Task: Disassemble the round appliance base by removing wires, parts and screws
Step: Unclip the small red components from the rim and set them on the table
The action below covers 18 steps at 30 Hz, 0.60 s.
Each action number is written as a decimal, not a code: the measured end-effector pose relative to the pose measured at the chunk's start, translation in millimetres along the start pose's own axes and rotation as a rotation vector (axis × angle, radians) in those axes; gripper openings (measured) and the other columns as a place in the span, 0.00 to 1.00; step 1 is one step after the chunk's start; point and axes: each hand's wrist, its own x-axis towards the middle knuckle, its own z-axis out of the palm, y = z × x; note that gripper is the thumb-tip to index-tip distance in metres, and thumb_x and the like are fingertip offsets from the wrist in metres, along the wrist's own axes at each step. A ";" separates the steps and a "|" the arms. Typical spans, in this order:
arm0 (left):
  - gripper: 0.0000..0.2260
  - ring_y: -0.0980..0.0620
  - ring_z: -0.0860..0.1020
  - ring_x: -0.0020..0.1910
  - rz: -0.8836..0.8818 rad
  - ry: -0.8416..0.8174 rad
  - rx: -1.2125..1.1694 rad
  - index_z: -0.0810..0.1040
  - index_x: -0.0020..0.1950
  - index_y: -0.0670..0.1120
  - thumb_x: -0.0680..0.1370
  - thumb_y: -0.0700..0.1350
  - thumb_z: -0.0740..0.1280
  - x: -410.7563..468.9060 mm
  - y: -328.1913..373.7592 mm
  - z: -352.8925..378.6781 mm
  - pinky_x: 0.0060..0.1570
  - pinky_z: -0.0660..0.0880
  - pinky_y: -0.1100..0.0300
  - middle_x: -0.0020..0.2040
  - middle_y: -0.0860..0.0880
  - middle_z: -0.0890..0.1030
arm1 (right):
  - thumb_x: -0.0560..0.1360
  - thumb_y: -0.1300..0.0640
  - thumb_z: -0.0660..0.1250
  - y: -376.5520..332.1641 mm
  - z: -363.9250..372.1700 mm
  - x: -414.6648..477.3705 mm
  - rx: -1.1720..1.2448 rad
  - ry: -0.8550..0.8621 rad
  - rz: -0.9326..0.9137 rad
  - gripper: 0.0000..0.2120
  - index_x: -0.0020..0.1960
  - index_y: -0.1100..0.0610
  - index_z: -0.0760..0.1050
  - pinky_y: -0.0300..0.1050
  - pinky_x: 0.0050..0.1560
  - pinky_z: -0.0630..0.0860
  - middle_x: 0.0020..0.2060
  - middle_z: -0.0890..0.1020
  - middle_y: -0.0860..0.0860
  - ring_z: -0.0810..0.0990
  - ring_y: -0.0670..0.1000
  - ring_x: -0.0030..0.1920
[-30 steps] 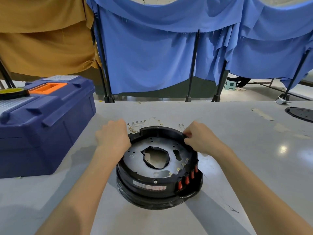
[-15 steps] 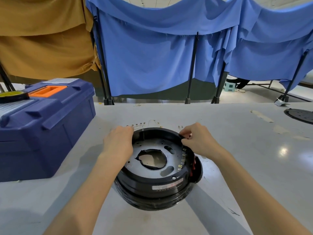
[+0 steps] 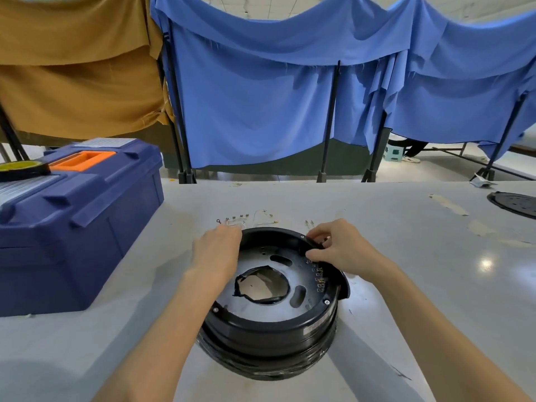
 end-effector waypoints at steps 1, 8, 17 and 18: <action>0.19 0.42 0.76 0.56 -0.014 0.004 0.003 0.72 0.64 0.46 0.76 0.31 0.60 -0.5 -0.6 -2.1 0.44 0.70 0.55 0.58 0.44 0.76 | 0.71 0.62 0.71 0.2 0.1 0.9 0.013 0.000 -0.013 0.10 0.52 0.58 0.83 0.33 0.40 0.77 0.43 0.84 0.50 0.81 0.46 0.42; 0.14 0.43 0.75 0.56 -0.097 0.008 0.082 0.71 0.60 0.46 0.76 0.34 0.61 -6.4 9.1 -18.3 0.45 0.66 0.56 0.57 0.44 0.74 | 0.74 0.48 0.70 2.3 13.7 -1.5 0.053 0.024 0.038 0.24 0.67 0.54 0.74 0.54 0.64 0.73 0.61 0.78 0.48 0.76 0.52 0.62; 0.16 0.46 0.73 0.61 0.189 0.062 0.008 0.76 0.62 0.47 0.77 0.52 0.68 -0.7 26.1 -11.9 0.59 0.67 0.54 0.59 0.47 0.76 | 0.70 0.51 0.75 4.8 23.6 -3.0 0.235 -0.010 0.015 0.08 0.46 0.55 0.83 0.52 0.45 0.80 0.38 0.85 0.53 0.83 0.55 0.42; 0.15 0.46 0.74 0.59 0.220 0.037 -0.091 0.77 0.62 0.47 0.77 0.51 0.68 0.1 30.6 -10.3 0.59 0.69 0.54 0.58 0.47 0.78 | 0.73 0.46 0.72 2.9 25.7 -3.5 0.260 0.007 0.027 0.12 0.42 0.55 0.81 0.48 0.40 0.79 0.33 0.84 0.49 0.82 0.50 0.36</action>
